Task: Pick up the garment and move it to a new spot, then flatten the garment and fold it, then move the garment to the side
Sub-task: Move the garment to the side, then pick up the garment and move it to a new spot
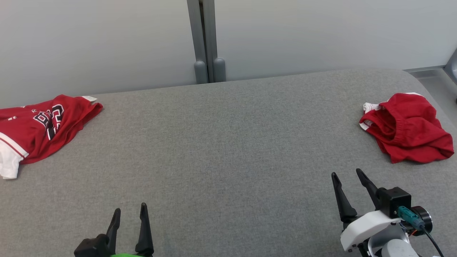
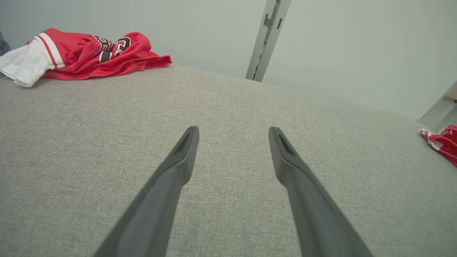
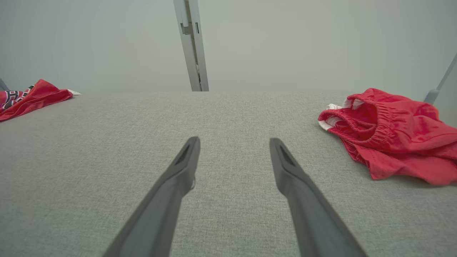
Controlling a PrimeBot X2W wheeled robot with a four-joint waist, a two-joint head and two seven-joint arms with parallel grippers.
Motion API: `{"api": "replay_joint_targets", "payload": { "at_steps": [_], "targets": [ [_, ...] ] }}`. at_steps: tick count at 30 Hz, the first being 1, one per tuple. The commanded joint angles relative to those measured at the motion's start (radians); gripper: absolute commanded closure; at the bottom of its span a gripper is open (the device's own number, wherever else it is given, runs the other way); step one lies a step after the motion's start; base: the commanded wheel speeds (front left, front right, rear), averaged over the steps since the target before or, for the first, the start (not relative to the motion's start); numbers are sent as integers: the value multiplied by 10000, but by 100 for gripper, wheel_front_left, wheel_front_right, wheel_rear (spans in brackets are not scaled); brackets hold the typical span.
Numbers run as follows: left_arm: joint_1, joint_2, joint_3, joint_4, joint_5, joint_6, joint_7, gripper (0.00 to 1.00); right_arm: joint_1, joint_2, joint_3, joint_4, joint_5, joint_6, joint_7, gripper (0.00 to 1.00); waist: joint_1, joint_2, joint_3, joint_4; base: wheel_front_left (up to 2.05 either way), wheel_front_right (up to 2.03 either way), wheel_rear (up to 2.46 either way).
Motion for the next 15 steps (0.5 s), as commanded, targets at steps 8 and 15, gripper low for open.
{"api": "replay_joint_targets", "payload": {
  "at_steps": [8,15],
  "targets": [
    [-77,13,-15,49,21,11,-4,0,175,-38,29,-20,89,-15,-49,0,0,0,18,106,0,0,0],
    [-188,14,-22,101,72,-28,-4,0,238,-38,-171,-34,67,-15,-48,0,0,0,42,659,0,0,0]
  ]
}}
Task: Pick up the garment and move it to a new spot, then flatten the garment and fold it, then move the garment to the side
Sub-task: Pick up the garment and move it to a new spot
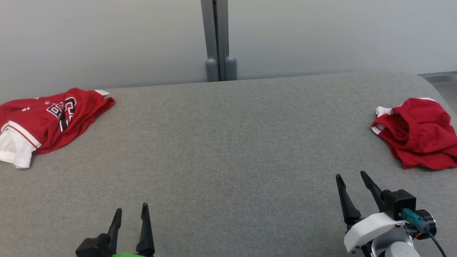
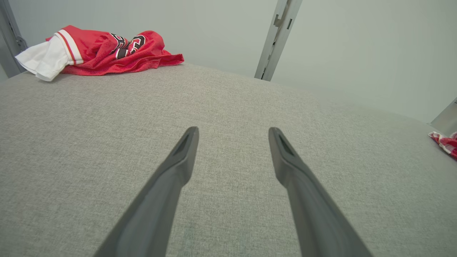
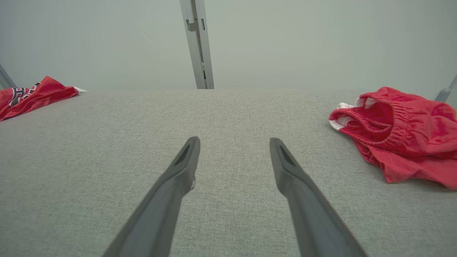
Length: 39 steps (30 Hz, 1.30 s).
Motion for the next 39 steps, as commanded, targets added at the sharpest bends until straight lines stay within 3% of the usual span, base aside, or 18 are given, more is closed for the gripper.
{"api": "replay_joint_targets", "payload": {
  "at_steps": [1,11,19,29,39],
  "targets": [
    [-169,16,31,14,60,-38,-4,0,140,-41,-60,-35,-45,-15,-49,0,0,0,1,389,0,0,0],
    [-244,21,164,-23,435,-157,-4,0,273,-37,-1,-142,15,-13,-49,0,0,0,-158,2719,0,0,0],
    [-73,48,434,15,674,-304,-4,0,231,-37,638,-68,314,-15,-49,0,0,0,-332,4277,0,0,0],
    [178,39,838,-339,804,-345,-4,0,-55,-45,1350,43,430,-15,-50,0,0,0,-197,4591,0,0,0],
    [232,21,741,-303,914,-397,-4,0,94,-43,1185,-148,317,-15,-50,0,0,0,-185,4603,0,0,0]
  ]
}}
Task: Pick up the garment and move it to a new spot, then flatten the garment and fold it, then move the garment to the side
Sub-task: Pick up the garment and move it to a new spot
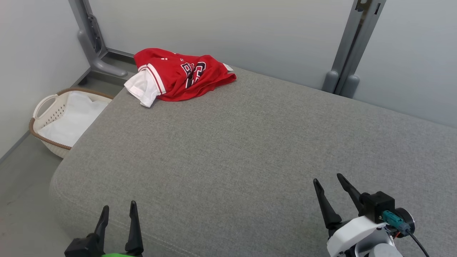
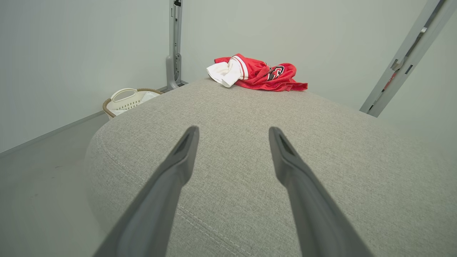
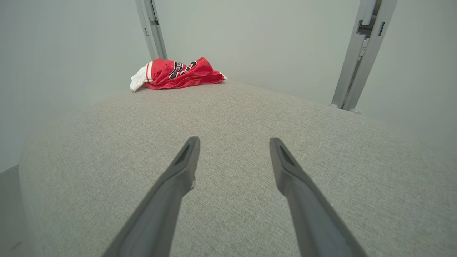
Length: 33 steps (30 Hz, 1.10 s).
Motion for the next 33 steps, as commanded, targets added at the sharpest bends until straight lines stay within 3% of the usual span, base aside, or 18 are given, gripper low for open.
{"api": "replay_joint_targets", "payload": {
  "at_steps": [1,8,19,26,33],
  "targets": [
    [96,11,6,41,127,-57,-4,0,123,-51,-109,-117,-77,-15,-48,0,0,0,12,12,0,0,0],
    [-718,628,583,-292,250,26,-4,0,-5,-52,-244,-500,-498,-15,-50,0,0,0,394,-364,0,0,0],
    [-4268,3024,1252,-693,479,-200,879,0,-920,-55,-201,-912,-1615,-15,137,0,0,0,2145,-1750,0,0,0],
    [-7493,3839,1490,1350,-19,-305,1537,0,-1821,-51,15,-1987,-2537,-15,806,0,0,0,4205,-2905,0,0,0],
    [-9576,4040,1569,3868,-481,-338,1903,0,-2440,-49,194,-3033,-2904,-15,1046,0,0,0,5744,-3668,0,0,0]
  ]
}}
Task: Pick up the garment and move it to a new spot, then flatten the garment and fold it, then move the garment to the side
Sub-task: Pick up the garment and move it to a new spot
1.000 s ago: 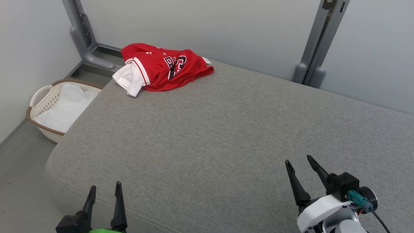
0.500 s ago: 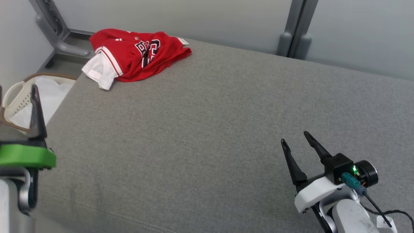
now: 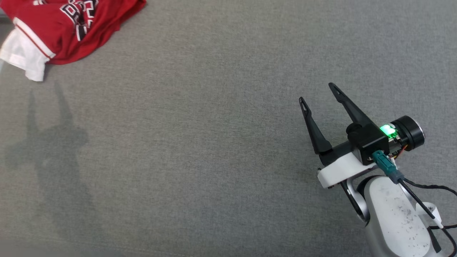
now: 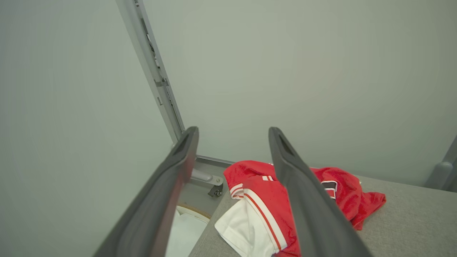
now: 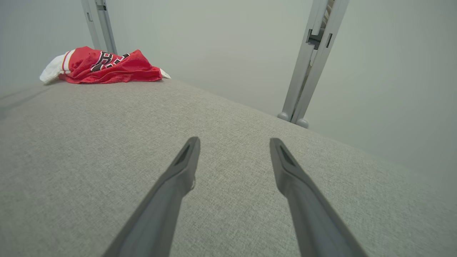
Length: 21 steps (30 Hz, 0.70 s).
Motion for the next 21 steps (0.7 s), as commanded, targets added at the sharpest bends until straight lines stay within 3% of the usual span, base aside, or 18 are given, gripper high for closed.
{"api": "replay_joint_targets", "payload": {
  "at_steps": [1,13,21],
  "targets": [
    [-424,41,-13,436,-113,-40,63,0,-174,-47,-19,-206,-129,-15,40,0,0,0,1774,-1299,0,0,0],
    [-2232,258,-194,3893,-312,-1,200,0,-274,-47,-216,-1864,-901,-15,418,0,0,0,3269,-1762,0,0,0],
    [-2891,355,-445,5076,-198,-24,118,0,-151,-145,-171,-2286,-947,-15,527,0,0,0,3613,-1940,0,0,0]
  ]
}}
